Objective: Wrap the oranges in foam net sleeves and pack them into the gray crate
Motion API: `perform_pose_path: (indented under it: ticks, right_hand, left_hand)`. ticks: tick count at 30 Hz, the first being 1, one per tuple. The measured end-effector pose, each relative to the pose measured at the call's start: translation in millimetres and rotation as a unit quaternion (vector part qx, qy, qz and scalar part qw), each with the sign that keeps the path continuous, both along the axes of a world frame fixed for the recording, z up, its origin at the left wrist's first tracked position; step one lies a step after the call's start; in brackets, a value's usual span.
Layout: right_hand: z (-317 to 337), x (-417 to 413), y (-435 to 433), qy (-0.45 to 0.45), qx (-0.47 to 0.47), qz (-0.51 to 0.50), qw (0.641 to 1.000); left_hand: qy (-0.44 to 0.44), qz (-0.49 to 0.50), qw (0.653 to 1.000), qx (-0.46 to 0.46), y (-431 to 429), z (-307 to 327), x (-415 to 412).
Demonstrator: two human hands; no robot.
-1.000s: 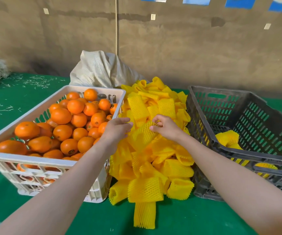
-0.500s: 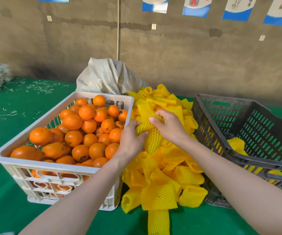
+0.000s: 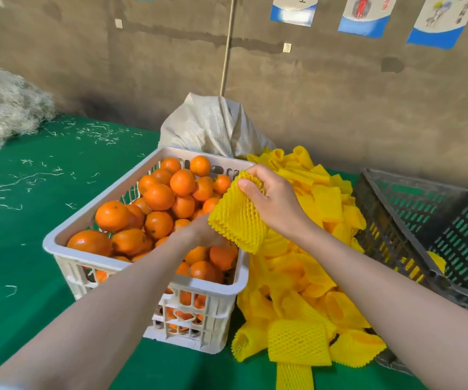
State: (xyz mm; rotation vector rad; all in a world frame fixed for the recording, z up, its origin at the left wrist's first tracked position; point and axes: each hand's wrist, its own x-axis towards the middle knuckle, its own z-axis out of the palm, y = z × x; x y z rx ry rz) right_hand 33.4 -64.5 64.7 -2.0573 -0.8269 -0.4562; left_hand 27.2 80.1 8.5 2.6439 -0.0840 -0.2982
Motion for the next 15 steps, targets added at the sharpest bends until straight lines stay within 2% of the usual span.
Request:
perform_pose_path:
  ticks: [2,3,8,10,12,13,14,15]
  right_hand:
    - [-1.0,2.4,3.3,0.002,0.003,0.007,1.0]
    - [-1.6,3.2,2.9,0.002,0.004,0.009,1.0]
    - [-10.6,6.0,-6.2,0.019,-0.004,0.01,1.0]
    - [-15.5,8.5,-10.3,0.035,-0.004,0.012,0.999]
    - [-17.1,8.8,-14.6,0.088,0.018,0.025,0.996]
    - [-18.2,7.3,-17.4,0.132,0.043,0.03,0.99]
    - [-19.9,6.8,-21.0,0.18,0.087,0.039,0.979]
    - [-17.9,4.6,-25.6,0.234,0.139,0.043,0.961]
  left_hand:
    - [0.075,-0.048,0.989,0.114,-6.2,-9.0,0.6]
    - [0.098,-0.051,0.987,0.121,-9.4,-14.6,2.6]
    - [0.06,-0.091,0.976,0.188,-14.8,-27.4,12.5]
    - [0.052,-0.07,0.982,0.169,-13.2,-25.3,13.4]
    - [0.043,-0.02,0.997,0.058,-9.8,-20.4,15.5]
    - [0.018,0.019,0.999,-0.04,-7.5,-16.4,15.6]
    - [-0.028,0.056,0.983,-0.173,-5.1,-11.6,16.7]
    - [-0.061,0.083,0.943,-0.317,-3.3,-6.1,17.5]
